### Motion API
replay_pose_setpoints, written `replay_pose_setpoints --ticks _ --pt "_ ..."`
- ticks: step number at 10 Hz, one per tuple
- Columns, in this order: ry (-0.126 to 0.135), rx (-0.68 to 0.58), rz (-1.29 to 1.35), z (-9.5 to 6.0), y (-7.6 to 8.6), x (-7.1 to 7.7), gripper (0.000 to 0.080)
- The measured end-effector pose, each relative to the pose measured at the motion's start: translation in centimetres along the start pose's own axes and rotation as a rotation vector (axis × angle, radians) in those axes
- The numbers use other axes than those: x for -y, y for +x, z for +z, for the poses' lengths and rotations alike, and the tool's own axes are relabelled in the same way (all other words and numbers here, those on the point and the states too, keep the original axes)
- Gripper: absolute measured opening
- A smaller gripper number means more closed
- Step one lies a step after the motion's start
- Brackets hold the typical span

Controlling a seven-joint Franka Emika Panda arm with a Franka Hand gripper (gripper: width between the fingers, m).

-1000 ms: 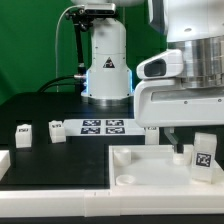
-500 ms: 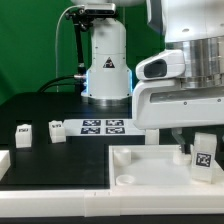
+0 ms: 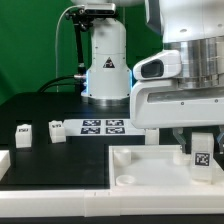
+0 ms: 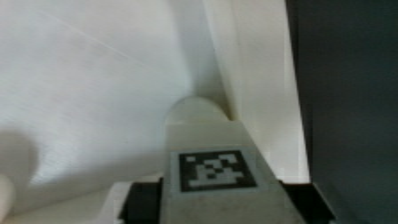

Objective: Assemble one leg

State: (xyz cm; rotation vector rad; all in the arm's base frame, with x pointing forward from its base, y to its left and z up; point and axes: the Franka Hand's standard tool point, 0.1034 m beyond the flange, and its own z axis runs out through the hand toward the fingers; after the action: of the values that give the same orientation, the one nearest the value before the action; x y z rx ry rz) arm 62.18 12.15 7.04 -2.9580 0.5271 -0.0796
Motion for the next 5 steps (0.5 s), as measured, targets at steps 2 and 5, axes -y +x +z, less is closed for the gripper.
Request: replay_pose_setpoints --ticks 2,5 --pt "0.014 -0.007 0.315 0.04 -0.04 0.01 0.0295" --pt "0.022 0.006 0.756 0.26 -0.24 0.17 0.0295"
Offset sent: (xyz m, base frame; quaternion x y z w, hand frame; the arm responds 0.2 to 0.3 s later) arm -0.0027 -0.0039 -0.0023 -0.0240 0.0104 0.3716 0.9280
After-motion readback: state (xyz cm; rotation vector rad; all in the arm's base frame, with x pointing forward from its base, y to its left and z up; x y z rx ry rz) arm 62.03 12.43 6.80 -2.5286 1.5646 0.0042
